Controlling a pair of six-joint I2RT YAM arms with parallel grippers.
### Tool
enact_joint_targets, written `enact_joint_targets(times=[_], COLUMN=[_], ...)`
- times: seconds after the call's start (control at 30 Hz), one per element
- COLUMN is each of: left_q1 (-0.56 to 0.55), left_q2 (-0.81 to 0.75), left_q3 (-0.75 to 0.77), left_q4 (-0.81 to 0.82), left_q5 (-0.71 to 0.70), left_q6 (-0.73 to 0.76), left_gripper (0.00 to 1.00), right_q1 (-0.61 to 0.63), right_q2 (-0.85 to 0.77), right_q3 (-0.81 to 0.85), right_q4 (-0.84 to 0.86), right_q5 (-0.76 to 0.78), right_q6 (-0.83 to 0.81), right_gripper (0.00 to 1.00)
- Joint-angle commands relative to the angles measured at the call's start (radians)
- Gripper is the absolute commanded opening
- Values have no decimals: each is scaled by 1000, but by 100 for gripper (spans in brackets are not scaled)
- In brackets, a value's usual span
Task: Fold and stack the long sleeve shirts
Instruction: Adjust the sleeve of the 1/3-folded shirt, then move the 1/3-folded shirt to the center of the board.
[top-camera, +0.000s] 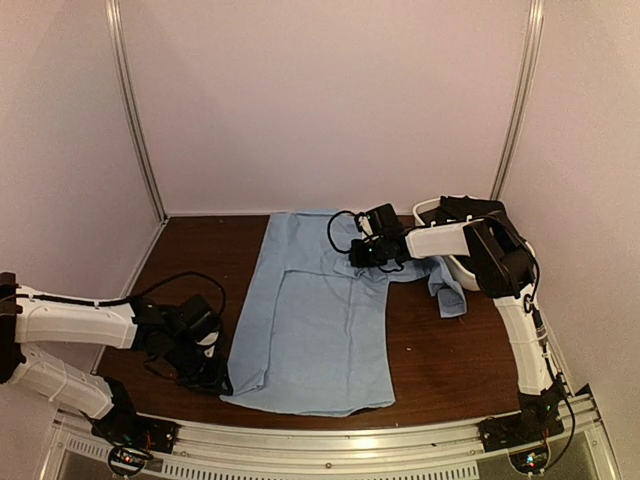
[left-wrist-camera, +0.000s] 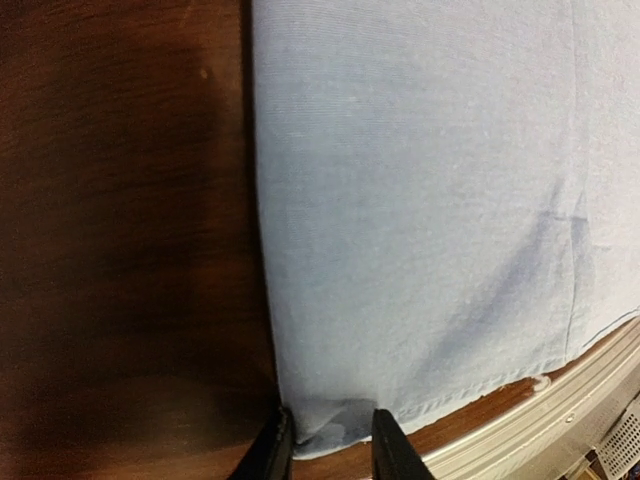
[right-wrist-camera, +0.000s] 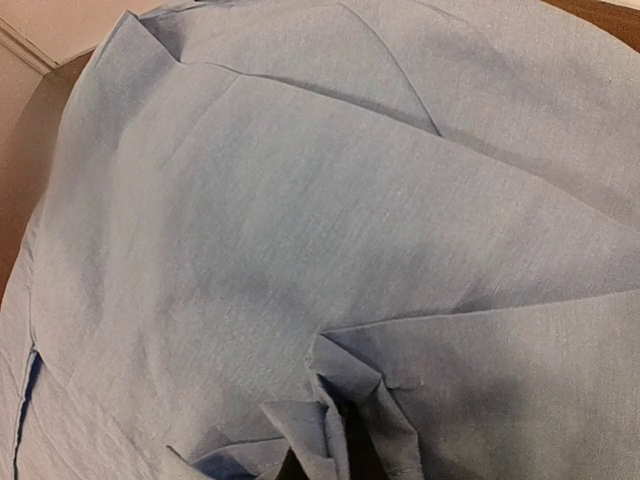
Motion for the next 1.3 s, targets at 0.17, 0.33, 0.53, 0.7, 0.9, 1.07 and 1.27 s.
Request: enact_joint_targets(times=[0.17, 0.33, 0.53, 0.7, 0.9, 1.07, 1.27], left_q1=[-17, -17, -15, -4, 56, 113, 118], left_q2=[-43, -73, -75, -20, 64, 120, 204], left_q3=[61, 136, 239, 312, 372, 406, 441], left_q4=[-153, -238, -283, -211, -42, 113, 322], left_q5=[-7, -63, -137, -181, -160, -117, -66], left_q6=[-3, 3, 30, 70, 153, 226, 304], left_gripper=[41, 53, 54, 56, 56, 57, 58], right_q1=[1, 1, 3, 12, 48, 94, 177], right_q2=[51, 34, -31, -130, -272, -359, -388], right_q3=[-14, -5, -18, -65, -145, -207, -208], right_q4=[-64, -72, -94, -102, -102, -80, -61], right_q5=[1, 0, -1, -5, -30, -97, -166], right_q6=[-2, -5, -17, -19, -17, 12, 57], right_gripper=[0, 0, 0, 0, 0, 0, 0])
